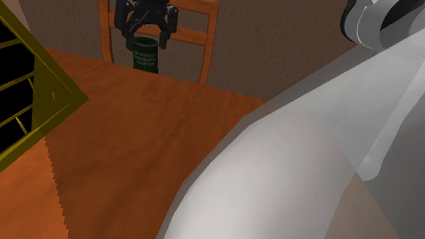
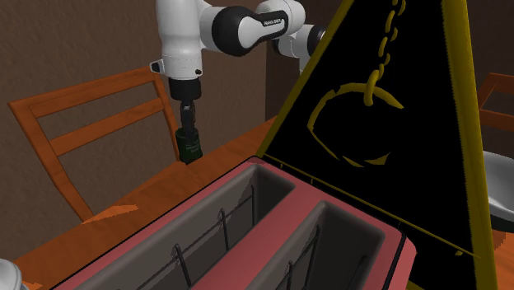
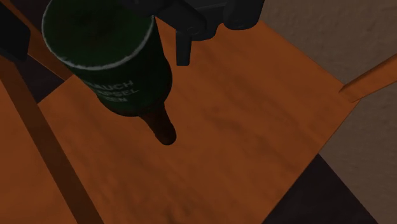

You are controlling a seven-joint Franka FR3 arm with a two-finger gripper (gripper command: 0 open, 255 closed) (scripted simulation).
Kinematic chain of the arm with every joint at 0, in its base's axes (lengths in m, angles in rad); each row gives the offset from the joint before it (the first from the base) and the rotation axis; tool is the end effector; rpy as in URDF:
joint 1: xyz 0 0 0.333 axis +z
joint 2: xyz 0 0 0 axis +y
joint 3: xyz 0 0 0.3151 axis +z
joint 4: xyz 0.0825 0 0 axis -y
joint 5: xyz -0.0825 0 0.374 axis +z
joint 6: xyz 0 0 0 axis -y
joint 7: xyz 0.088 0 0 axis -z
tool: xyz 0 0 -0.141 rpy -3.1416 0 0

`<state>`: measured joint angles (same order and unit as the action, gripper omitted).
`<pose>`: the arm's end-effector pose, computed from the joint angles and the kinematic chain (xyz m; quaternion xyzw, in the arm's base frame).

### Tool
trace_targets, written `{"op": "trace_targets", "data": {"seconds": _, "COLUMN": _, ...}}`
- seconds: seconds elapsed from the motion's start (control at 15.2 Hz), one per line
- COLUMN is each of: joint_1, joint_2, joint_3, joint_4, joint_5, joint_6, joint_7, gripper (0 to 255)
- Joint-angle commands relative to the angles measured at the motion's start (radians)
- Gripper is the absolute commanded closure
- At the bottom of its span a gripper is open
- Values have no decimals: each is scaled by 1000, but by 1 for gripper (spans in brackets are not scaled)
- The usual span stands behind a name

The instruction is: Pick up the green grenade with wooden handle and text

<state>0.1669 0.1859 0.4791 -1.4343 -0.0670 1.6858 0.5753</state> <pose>0.5063 0.3402 0.5677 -0.9985 -0.0323 -0.0301 0.0321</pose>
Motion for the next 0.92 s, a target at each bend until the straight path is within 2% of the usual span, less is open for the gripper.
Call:
{"op": "trace_targets", "data": {"seconds": 0.0, "joint_1": -4, "joint_2": -10, "joint_3": -1, "joint_4": -36, "joint_5": 5, "joint_6": 27, "joint_7": -3, "gripper": 0}}
{"op": "trace_targets", "data": {"seconds": 0.07, "joint_1": -4, "joint_2": -11, "joint_3": -1, "joint_4": -36, "joint_5": 5, "joint_6": 28, "joint_7": -3, "gripper": 0}}
{"op": "trace_targets", "data": {"seconds": 0.13, "joint_1": -4, "joint_2": -10, "joint_3": -1, "joint_4": -34, "joint_5": 5, "joint_6": 26, "joint_7": -2, "gripper": 255}}
{"op": "trace_targets", "data": {"seconds": 0.73, "joint_1": -4, "joint_2": -10, "joint_3": -1, "joint_4": -36, "joint_5": 5, "joint_6": 27, "joint_7": -3, "gripper": 255}}
{"op": "trace_targets", "data": {"seconds": 0.86, "joint_1": -1, "joint_2": -3, "joint_3": 0, "joint_4": 0, "joint_5": 1, "joint_6": -2, "joint_7": -1, "gripper": 255}}
